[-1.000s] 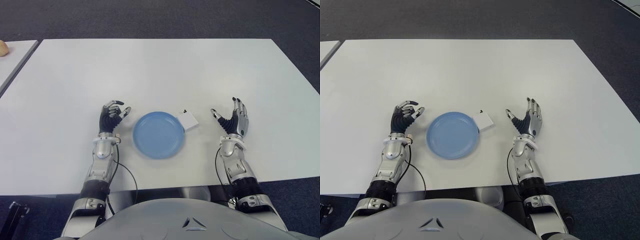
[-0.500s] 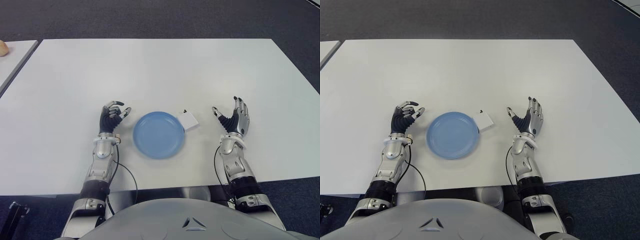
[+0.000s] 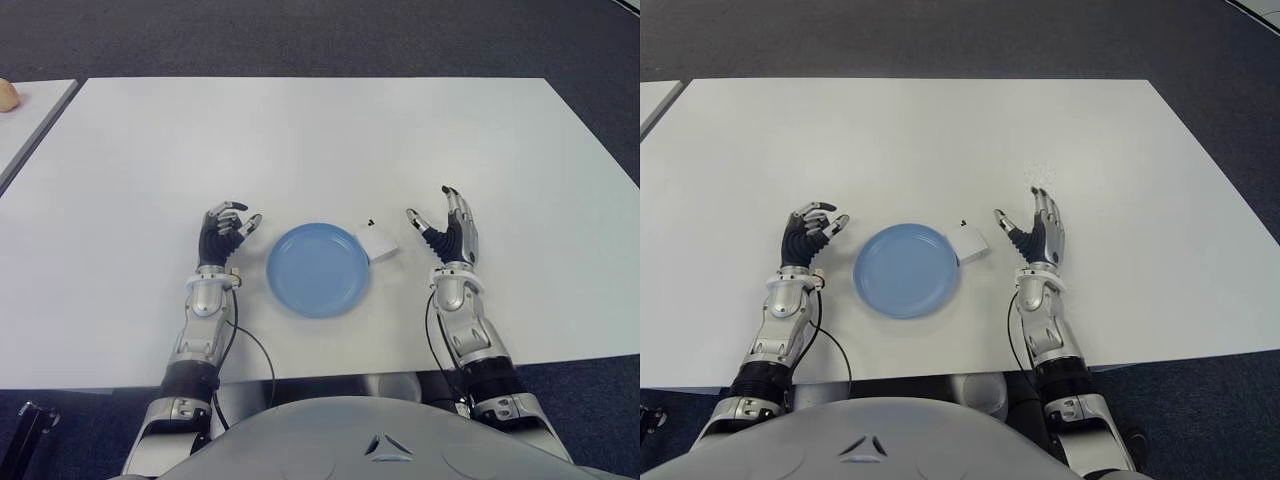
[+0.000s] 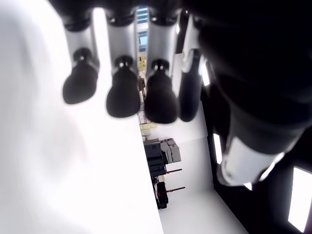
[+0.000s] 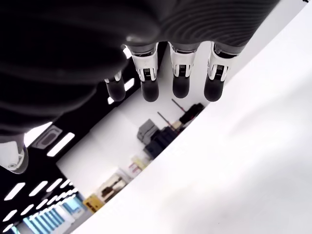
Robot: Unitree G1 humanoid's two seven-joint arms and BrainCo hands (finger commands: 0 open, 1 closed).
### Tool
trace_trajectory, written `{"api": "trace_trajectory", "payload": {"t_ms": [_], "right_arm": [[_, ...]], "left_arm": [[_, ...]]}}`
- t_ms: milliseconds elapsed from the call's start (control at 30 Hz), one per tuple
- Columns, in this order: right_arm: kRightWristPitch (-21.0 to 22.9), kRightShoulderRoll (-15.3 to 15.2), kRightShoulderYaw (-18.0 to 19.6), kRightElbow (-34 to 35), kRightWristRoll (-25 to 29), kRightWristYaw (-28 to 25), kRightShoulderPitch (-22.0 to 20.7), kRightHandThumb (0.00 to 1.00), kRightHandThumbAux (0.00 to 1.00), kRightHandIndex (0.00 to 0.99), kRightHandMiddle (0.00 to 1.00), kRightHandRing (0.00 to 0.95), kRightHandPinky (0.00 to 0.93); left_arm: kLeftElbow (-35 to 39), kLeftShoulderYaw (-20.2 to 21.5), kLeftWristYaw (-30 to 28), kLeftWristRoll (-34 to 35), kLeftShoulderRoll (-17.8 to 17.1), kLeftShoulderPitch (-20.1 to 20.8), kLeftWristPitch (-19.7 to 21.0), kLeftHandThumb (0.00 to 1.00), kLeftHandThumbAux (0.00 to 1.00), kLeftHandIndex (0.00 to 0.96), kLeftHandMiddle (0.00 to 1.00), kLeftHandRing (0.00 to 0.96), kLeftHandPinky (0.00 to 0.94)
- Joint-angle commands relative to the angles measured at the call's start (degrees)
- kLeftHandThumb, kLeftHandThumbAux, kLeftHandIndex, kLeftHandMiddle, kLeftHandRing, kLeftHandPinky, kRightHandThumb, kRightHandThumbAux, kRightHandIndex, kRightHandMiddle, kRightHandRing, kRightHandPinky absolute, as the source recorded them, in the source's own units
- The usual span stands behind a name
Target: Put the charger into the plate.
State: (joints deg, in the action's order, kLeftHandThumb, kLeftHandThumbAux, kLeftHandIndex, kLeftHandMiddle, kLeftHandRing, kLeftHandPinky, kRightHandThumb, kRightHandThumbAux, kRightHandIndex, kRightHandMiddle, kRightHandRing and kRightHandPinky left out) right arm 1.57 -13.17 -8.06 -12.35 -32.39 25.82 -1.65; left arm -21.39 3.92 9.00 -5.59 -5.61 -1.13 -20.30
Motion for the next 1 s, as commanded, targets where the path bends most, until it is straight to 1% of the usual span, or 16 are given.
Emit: {"api": "trace_trajectory", "payload": {"t_ms": [33,200,400,500,633,733,867,1000], "right_arm": [[-1.9,-1.0,-1.0,0.8,0.6,-3.1,1.4,0.377,0.404,0.0,0.0,0.0,0.0],[-4.0,-0.7,-1.6,2.0,1.4,-4.9,2.0,0.282,0.477,0.0,0.0,0.0,0.0],[-6.1,-0.6,-1.7,1.8,2.2,-6.3,1.8,0.187,0.522,0.0,0.0,0.0,0.0],[-6.7,-0.4,-1.8,1.9,2.7,-7.2,1.7,0.158,0.532,0.0,0.0,0.0,0.0],[-7.1,-0.2,-2.1,1.9,3.5,-8.6,1.5,0.144,0.536,0.0,0.0,0.0,0.0],[-6.7,0.1,-2.5,1.8,4.1,-10.3,1.4,0.148,0.53,0.0,0.0,0.0,0.0],[-5.6,0.3,-2.6,1.4,5.4,-13.3,1.3,0.176,0.51,0.0,0.0,0.0,0.0],[-5.7,0.7,-2.8,0.3,5.6,-14.3,0.9,0.21,0.49,0.0,0.0,0.0,0.0]], "left_arm": [[0.4,0.2,-0.2,0.2,0.3,-0.6,1.2,0.704,0.722,0.437,0.774,0.761,0.753],[0.5,0.2,-0.6,0.7,0.5,-0.7,1.0,0.705,0.721,0.437,0.767,0.757,0.756],[0.5,0.1,-0.6,0.9,0.5,-0.7,0.7,0.706,0.72,0.437,0.775,0.764,0.763],[0.4,0.1,-0.6,0.9,0.5,-0.7,0.4,0.705,0.721,0.437,0.779,0.766,0.762],[0.3,0.1,-0.7,0.9,0.5,-0.8,-0.2,0.705,0.721,0.437,0.782,0.767,0.76],[0.3,0.2,-0.6,1.0,0.6,-0.8,-0.3,0.705,0.721,0.438,0.781,0.764,0.751],[0.5,0.1,-0.3,0.7,0.7,-0.9,-0.1,0.705,0.721,0.438,0.78,0.763,0.756],[0.8,0.1,-0.1,0.4,0.7,-1.0,0.6,0.706,0.721,0.438,0.78,0.765,0.761]]}}
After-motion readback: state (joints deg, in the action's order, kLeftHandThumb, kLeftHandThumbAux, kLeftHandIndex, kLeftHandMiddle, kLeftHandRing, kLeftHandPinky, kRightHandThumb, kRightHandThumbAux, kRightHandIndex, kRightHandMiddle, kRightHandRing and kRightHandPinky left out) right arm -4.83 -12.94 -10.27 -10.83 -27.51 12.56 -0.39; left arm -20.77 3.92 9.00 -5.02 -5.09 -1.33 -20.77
